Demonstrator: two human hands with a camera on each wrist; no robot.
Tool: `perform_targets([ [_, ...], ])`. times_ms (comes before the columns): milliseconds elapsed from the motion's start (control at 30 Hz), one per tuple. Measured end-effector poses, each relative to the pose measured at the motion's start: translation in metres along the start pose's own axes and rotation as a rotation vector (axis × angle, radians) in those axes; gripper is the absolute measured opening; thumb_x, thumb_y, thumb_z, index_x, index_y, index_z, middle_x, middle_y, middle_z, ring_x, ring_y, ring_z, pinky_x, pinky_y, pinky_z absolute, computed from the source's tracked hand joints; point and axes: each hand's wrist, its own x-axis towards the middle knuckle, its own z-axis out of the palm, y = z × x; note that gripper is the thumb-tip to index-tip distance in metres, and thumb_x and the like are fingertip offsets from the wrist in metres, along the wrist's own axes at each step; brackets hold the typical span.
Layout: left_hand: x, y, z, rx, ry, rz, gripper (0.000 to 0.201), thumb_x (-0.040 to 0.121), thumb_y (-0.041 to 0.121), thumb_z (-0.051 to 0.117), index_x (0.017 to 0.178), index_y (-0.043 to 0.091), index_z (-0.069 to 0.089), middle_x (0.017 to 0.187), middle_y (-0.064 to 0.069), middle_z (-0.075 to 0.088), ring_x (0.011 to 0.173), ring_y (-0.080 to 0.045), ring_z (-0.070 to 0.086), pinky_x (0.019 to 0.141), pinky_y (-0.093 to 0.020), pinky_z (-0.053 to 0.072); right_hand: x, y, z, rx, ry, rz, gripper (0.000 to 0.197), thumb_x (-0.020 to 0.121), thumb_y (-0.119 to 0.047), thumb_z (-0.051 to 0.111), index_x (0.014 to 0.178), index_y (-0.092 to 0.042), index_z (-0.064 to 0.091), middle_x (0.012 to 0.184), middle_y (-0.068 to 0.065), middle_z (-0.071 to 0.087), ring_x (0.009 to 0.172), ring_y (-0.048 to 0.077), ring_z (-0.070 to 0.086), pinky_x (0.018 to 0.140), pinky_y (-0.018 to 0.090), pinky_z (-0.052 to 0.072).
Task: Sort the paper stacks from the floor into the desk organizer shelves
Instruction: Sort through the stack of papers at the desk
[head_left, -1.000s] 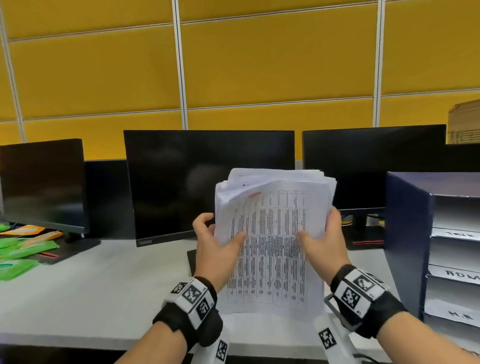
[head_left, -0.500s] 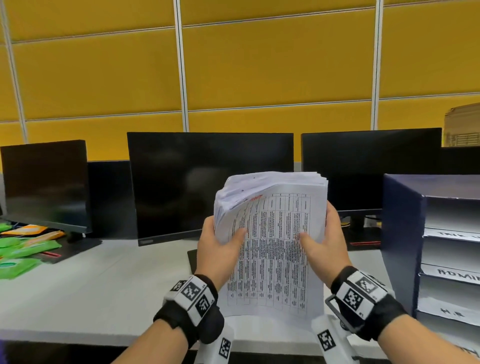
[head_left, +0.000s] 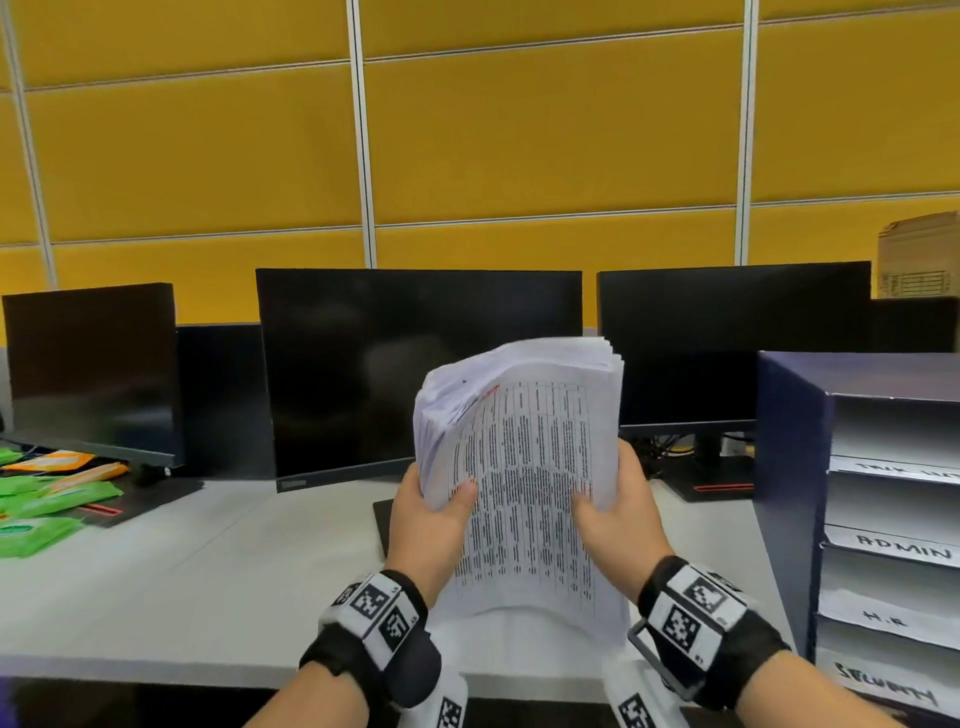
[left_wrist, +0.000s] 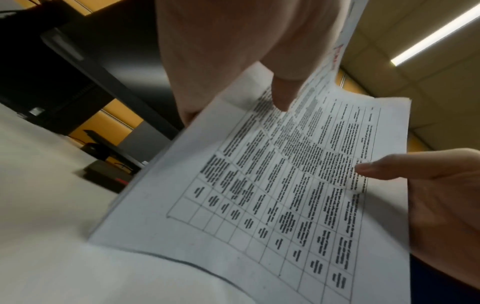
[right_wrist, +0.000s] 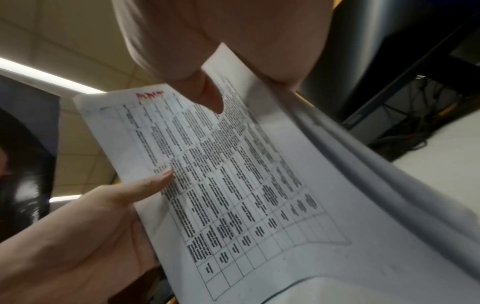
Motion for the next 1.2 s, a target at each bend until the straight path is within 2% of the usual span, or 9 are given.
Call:
perform_targets([
  [133,-0.004,-0.018,-0.010,0.134,-0.149,-0.135,0.035,0.089,0.025,0.067,0.122,0.023,0.053,0.111,0.003,0.067,0.102,-0.015,0.065,0.093,-0.039,0.053,-0.007,0.017,-0.003,0.049,0.001,0.146,0.061,0.084,0.009,0.060,0.126,-0.026,0.033,0.108,-0.008,0.058,0.094,0.002,0.060,0.063,0.012,0.050],
  [233,-0.005,-0.027,-0.019,0.213,-0.246,-0.209,0.040,0.088,0.035,0.066,0.123,0.021,0.054,0.113,0.004,0.067,0.104,-0.014,0.065,0.096,-0.043,0.053,-0.009,0.029,-0.007,-0.009,-0.050,0.235,0.057,0.083,0.005,0.064,0.127,-0.022,0.038,0.112,-0.005,0.060,0.104,0.011,0.060,0.082,0.022,0.048],
  [467,-0.002,-0.020,-0.022,0.400,-0.234,-0.127,0.031,0.095,0.030,0.058,0.124,0.020,0.060,0.111,0.004,0.069,0.098,-0.012,0.065,0.091,-0.032,0.052,-0.007,0.030,-0.014,-0.196,-0.110,0.215,0.057,0.088,0.009,0.053,0.133,-0.026,0.042,0.120,-0.010,0.057,0.117,0.011,0.053,0.102,0.027,0.039],
  [600,-0.009,-0.021,-0.027,0.418,-0.381,-0.207,0.034,0.096,0.027,0.057,0.129,0.021,0.056,0.115,0.007,0.067,0.095,-0.005,0.064,0.073,-0.016,0.053,-0.016,0.031,-0.012,-0.252,-0.193,0.229,0.054,0.092,0.002,0.052,0.132,-0.030,0.036,0.117,-0.014,0.053,0.112,0.004,0.051,0.096,0.019,0.038],
  [667,-0.012,-0.020,-0.031,0.439,-0.478,-0.296,0.027,0.096,0.026,0.057,0.123,0.023,0.057,0.113,0.004,0.069,0.094,-0.009,0.067,0.071,-0.022,0.057,-0.019,0.034,-0.011,-0.307,-0.267,0.271,0.054,0.091,-0.003,0.055,0.135,-0.025,0.033,0.120,-0.010,0.053,0.111,0.006,0.051,0.093,0.017,0.039],
  [767,-0.014,-0.016,-0.034,0.537,-0.513,-0.407,0.016,0.094,0.028,0.061,0.109,0.029,0.055,0.106,-0.001,0.069,0.089,-0.021,0.071,0.070,-0.042,0.061,-0.019,0.040,-0.009,-0.407,-0.298,0.337,0.053,0.091,-0.006,0.055,0.136,-0.018,0.033,0.128,-0.001,0.054,0.119,0.016,0.052,0.098,0.025,0.041],
  [900,-0.015,-0.015,-0.035,0.685,-0.528,-0.401,0.026,0.090,0.033,0.066,0.112,0.026,0.054,0.096,-0.005,0.070,0.073,-0.026,0.074,0.062,-0.039,0.062,-0.016,0.044,-0.007,-0.447,-0.245,0.380,0.046,0.088,-0.010,0.061,0.129,-0.015,0.040,0.122,0.001,0.058,0.115,0.019,0.055,0.096,0.028,0.044],
  [1033,-0.016,-0.015,-0.039,0.699,-0.512,-0.440,0.028,0.088,0.035,0.068,0.108,0.021,0.054,0.087,-0.007,0.072,0.065,-0.024,0.072,0.063,-0.038,0.062,-0.017,0.051,-0.017,-0.477,-0.328,0.418,0.047,0.082,-0.013,0.069,0.125,-0.016,0.051,0.119,-0.004,0.061,0.111,0.014,0.057,0.096,0.028,0.046],
  [1200,-0.007,-0.011,-0.042,0.555,-0.515,-0.272,0.034,0.082,0.022,0.075,0.114,0.021,0.064,0.107,0.006,0.071,0.092,-0.010,0.069,0.079,-0.034,0.060,-0.015,0.055,-0.025,-0.502,-0.245,0.453,0.041,0.081,-0.006,0.070,0.119,-0.016,0.060,0.116,0.001,0.067,0.111,0.020,0.060,0.101,0.037,0.046],
])
